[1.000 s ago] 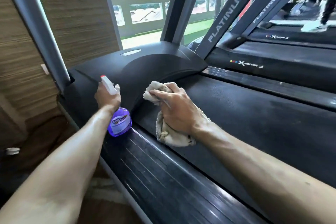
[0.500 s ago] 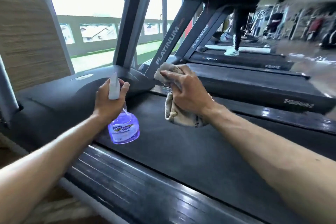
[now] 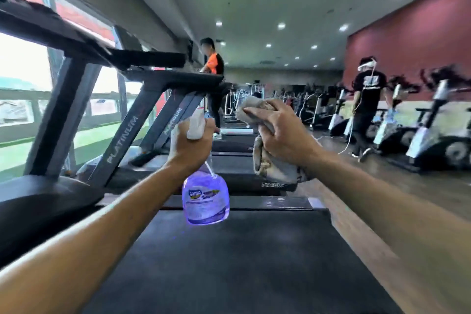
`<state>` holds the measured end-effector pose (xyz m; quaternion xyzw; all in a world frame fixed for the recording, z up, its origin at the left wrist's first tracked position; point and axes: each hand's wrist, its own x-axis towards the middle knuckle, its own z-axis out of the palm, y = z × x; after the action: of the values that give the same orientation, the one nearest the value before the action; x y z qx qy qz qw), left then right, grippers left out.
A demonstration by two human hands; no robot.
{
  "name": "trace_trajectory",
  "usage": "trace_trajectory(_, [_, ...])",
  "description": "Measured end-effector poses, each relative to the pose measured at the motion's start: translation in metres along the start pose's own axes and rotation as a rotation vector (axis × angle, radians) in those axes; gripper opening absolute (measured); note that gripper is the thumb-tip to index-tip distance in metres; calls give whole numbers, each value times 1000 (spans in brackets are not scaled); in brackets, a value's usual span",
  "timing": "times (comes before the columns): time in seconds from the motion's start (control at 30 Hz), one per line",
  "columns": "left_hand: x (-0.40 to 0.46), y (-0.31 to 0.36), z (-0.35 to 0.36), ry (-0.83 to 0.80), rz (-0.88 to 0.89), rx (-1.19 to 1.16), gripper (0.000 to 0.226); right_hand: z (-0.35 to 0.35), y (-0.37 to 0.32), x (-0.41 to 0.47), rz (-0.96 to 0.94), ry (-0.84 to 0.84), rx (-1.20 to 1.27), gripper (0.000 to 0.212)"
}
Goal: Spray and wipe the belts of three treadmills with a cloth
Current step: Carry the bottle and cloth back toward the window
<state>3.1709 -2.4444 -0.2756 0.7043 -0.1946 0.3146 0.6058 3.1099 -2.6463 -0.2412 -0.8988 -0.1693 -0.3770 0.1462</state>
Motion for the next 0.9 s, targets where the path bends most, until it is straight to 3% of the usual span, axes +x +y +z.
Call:
trace_trajectory(0.27, [4, 78, 118, -149, 44, -90, 34, -98, 65, -26, 95, 53, -157, 51])
trace_trajectory(0.47, [21, 47, 208, -235, 37, -97, 34, -83, 163, -9, 161, 120, -220, 52])
trace_trajectory(0.63, [63, 4, 284, -367, 109, -118, 34, -49, 264, 31, 205, 88, -279, 54])
trace_trajectory(0.73, [107, 13, 327, -454, 182, -90, 33, -58, 309, 70, 228, 115, -276, 53])
trace_trajectory(0.9, [190, 91, 392, -487, 242, -82, 33, -168, 361, 127, 319, 135, -310, 53])
